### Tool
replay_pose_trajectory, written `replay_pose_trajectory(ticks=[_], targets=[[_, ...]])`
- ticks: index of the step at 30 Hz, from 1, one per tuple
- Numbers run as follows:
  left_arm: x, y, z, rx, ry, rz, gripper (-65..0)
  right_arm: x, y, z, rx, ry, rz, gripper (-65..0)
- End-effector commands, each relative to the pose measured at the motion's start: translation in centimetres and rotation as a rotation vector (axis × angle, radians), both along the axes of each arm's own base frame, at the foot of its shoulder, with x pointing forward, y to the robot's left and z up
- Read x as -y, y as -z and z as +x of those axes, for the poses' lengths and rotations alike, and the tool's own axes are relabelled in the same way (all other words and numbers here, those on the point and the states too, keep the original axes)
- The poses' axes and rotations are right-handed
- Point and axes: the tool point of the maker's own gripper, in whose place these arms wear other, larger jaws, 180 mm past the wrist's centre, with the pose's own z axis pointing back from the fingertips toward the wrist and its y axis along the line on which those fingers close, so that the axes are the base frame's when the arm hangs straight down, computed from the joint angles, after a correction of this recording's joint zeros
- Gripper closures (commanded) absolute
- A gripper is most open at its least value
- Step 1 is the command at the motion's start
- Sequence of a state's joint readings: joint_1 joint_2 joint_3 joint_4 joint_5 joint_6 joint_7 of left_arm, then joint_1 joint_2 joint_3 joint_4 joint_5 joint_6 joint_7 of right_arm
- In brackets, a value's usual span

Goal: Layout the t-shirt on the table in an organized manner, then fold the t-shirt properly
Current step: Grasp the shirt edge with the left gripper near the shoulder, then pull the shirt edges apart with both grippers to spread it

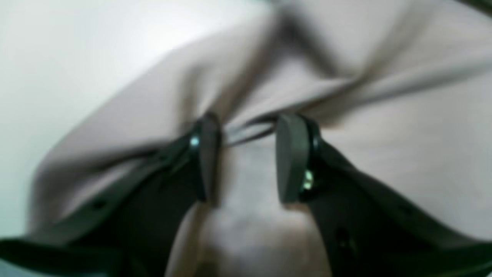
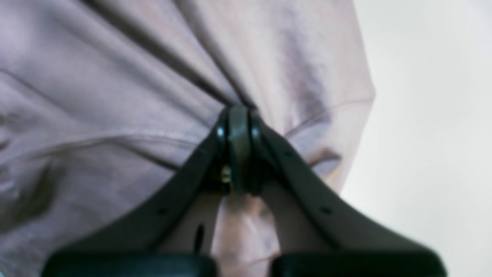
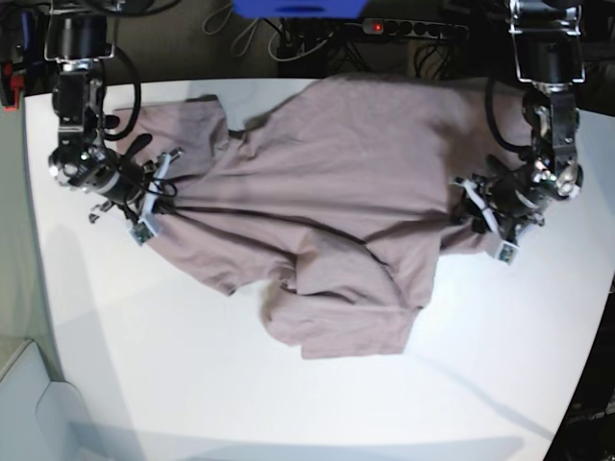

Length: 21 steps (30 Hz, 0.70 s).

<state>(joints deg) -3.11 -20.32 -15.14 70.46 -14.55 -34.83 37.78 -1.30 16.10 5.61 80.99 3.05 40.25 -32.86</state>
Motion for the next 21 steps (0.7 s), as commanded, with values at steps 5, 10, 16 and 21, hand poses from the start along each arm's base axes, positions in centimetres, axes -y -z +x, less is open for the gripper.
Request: replay_pose_trajectory(ticks=[5, 10, 16, 21], targets=[[-2.6, -1.5, 1.1, 0.031, -0.058, 0.037, -24.6, 1.6, 0.7, -2.5, -0.047, -0.008, -0.076, 0.0], [-2.6, -1.6, 1.2, 0.035, -0.058, 0.036, -24.6, 0.5, -1.0, -4.6, -0.010, -0.062, -0.101, 0.0], [-2.7, -1.6, 1.2, 0.039, -0.060, 0.035, -24.6, -2.0, -6.6, -6.3, 0.133, -0.162, -0.138, 0.0], [-2.7, -1.8, 1.2, 0.043, -0.057, 0.039, -24.6, -2.8, -10.6, -4.4, 0.262, -0.188, -0.158, 0.0]])
